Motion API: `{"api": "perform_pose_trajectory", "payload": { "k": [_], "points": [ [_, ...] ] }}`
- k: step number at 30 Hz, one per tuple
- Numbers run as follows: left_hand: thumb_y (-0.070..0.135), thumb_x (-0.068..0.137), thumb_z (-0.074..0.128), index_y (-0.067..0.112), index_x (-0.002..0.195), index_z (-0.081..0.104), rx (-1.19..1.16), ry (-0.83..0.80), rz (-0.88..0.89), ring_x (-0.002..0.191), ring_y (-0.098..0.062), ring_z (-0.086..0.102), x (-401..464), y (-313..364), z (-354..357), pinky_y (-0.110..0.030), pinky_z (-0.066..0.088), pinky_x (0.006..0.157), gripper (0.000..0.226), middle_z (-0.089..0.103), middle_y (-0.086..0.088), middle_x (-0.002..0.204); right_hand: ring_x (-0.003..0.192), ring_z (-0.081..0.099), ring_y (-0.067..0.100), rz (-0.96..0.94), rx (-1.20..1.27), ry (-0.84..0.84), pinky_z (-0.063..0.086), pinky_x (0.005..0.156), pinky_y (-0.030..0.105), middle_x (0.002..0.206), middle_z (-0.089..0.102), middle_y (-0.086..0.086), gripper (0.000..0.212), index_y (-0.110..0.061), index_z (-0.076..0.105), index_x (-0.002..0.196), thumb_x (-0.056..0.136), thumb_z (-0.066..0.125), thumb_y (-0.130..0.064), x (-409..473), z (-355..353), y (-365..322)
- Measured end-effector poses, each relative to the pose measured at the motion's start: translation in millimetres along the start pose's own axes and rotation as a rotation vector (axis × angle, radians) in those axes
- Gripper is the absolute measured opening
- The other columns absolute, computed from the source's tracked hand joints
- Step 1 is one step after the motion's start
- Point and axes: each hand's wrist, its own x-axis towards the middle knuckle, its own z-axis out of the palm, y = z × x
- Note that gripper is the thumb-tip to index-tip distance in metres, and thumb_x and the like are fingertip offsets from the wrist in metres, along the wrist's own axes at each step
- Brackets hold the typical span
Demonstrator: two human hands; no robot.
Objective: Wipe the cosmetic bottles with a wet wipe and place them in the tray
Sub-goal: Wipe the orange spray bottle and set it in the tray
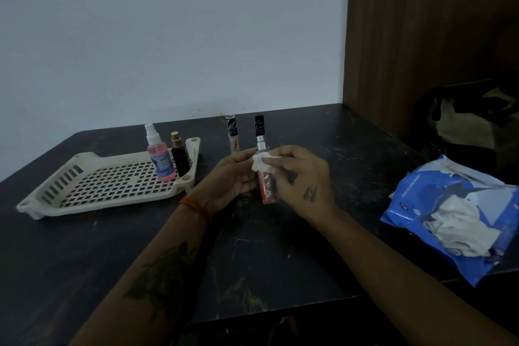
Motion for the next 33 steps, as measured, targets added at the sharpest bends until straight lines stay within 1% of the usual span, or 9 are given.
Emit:
{"api": "perform_pose_trajectory", "payload": {
  "k": [3,8,12,16,19,24,28,31,33],
  "points": [
    [0.009,0.088,0.046,0.014,0.103,0.064,-0.008,0.008,0.000,0.085,-0.014,0.068,0,0,-1,-0.029,0.058,0.076,0.024,0.072,-0.003,0.093,0.089,0.064,0.015,0.017,0.043,-0.091,0.050,0.080,0.015,0.097,0.070,0.007,0.019,-0.007,0.073,0.091,0.073,0.073,-0.003,-1,0,2],
    [0.016,0.081,0.053,0.016,0.103,0.065,0.010,-0.002,-0.006,0.087,-0.014,0.069,1,0,0,-0.029,0.057,0.074,0.025,0.073,-0.002,0.094,0.075,0.065,0.011,0.187,0.123,0.099,0.051,0.070,0.012,0.086,0.073,0.008,0.011,-0.005,0.074,0.083,0.073,0.073,-0.001,7,-2,6],
    [0.012,0.087,0.047,0.013,0.100,0.065,-0.013,0.030,0.004,0.081,-0.013,0.069,1,0,-1,-0.028,0.058,0.074,0.022,0.072,-0.002,0.091,0.079,0.061,0.005,0.089,0.111,-0.087,0.045,0.073,0.002,0.090,0.071,0.003,0.014,-0.007,0.074,0.084,0.071,0.075,-0.002,0,3,5],
    [0.011,0.090,0.045,0.013,0.100,0.064,-0.010,0.026,-0.010,0.081,-0.013,0.070,1,1,-1,-0.027,0.057,0.069,0.021,0.073,-0.002,0.088,0.075,0.062,0.006,0.243,0.141,-0.018,0.046,0.068,0.003,0.090,0.072,0.005,0.012,-0.007,0.073,0.086,0.075,0.072,-0.003,5,3,11],
    [0.011,0.090,0.046,0.015,0.102,0.064,-0.008,0.017,-0.019,0.084,-0.014,0.070,1,1,-2,-0.027,0.057,0.069,0.022,0.073,-0.002,0.091,0.073,0.061,0.000,0.209,0.148,0.105,0.045,0.067,0.002,0.086,0.071,0.002,0.011,-0.006,0.073,0.083,0.074,0.072,-0.001,6,1,12],
    [0.008,0.095,0.042,0.009,0.112,0.058,0.017,0.065,-0.053,0.081,-0.013,0.067,4,1,-3,-0.027,0.057,0.073,0.024,0.066,-0.005,0.097,0.077,0.060,-0.001,0.144,0.121,-0.072,0.045,0.073,0.002,0.087,0.066,-0.005,0.016,-0.008,0.074,0.083,0.070,0.074,0.001,0,8,8],
    [0.011,0.094,0.044,0.011,0.103,0.061,0.014,0.070,-0.048,0.081,-0.013,0.069,5,0,-3,-0.029,0.058,0.073,0.019,0.068,-0.006,0.093,0.073,0.060,0.000,0.228,0.100,-0.016,0.046,0.070,0.005,0.086,0.071,0.000,0.014,-0.011,0.074,0.083,0.074,0.071,-0.001,3,9,12],
    [0.010,0.094,0.044,0.011,0.104,0.060,0.014,0.069,-0.050,0.085,-0.015,0.067,6,0,-3,-0.031,0.057,0.078,0.019,0.068,-0.006,0.094,0.079,0.063,0.011,0.136,0.001,0.049,0.052,0.073,0.020,0.088,0.071,0.005,0.011,-0.008,0.073,0.083,0.076,0.069,-0.002,4,7,11],
    [0.009,0.094,0.042,0.011,0.104,0.060,0.026,0.076,-0.043,0.084,-0.015,0.064,6,-1,-4,-0.029,0.056,0.077,0.020,0.066,-0.006,0.095,0.084,0.062,0.013,0.004,-0.022,-0.051,0.049,0.075,0.018,0.090,0.070,0.005,0.010,-0.008,0.074,0.084,0.074,0.072,-0.005,0,8,7]
  ]
}}
